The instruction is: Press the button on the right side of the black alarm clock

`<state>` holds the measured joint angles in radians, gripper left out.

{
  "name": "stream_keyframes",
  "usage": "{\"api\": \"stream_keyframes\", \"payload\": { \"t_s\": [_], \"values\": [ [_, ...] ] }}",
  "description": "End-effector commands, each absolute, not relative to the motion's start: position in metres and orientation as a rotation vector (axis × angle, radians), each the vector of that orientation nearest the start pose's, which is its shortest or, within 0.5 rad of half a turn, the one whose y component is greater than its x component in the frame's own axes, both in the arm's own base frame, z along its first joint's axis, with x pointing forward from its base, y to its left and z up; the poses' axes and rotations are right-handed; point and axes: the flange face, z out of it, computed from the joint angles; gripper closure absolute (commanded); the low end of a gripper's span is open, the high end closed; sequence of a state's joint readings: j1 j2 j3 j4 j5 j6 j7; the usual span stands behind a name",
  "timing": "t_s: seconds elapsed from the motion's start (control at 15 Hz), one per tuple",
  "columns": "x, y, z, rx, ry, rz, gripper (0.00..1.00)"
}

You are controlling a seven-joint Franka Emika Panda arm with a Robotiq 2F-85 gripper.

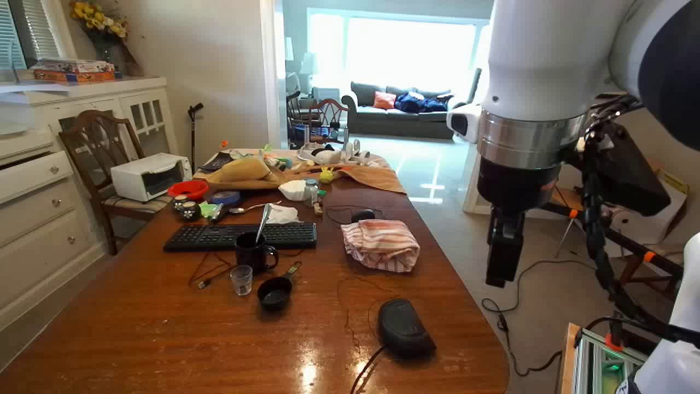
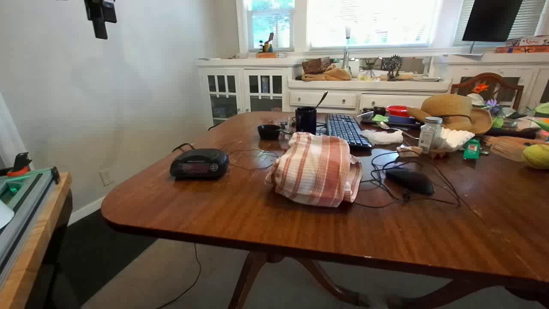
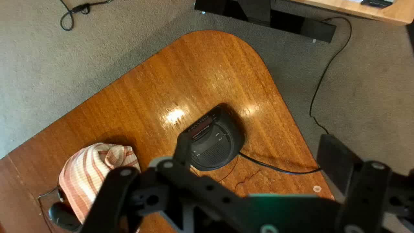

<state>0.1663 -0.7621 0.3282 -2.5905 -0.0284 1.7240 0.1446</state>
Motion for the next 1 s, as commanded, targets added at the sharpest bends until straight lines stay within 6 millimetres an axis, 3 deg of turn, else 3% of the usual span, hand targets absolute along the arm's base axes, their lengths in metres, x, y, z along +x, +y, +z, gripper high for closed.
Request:
{"api": "stream_keyframes", "payload": {
  "t_s": [0.0,0.27,0.53,0.67,0.93],
  "values": [
    [0.277,0.152,0.474,-3.391,-0.434,0.101,0.0],
    [0.277,0.152,0.474,-3.391,-0.434,0.101,0.0],
    [0.325,0.13,0.465,-3.401,-0.048,0.052,0.0],
    [0.35,0.114,0.461,-3.366,0.136,0.009,0.27],
    [0.397,0.08,0.449,-3.277,0.402,-0.037,0.58]
  ]
}}
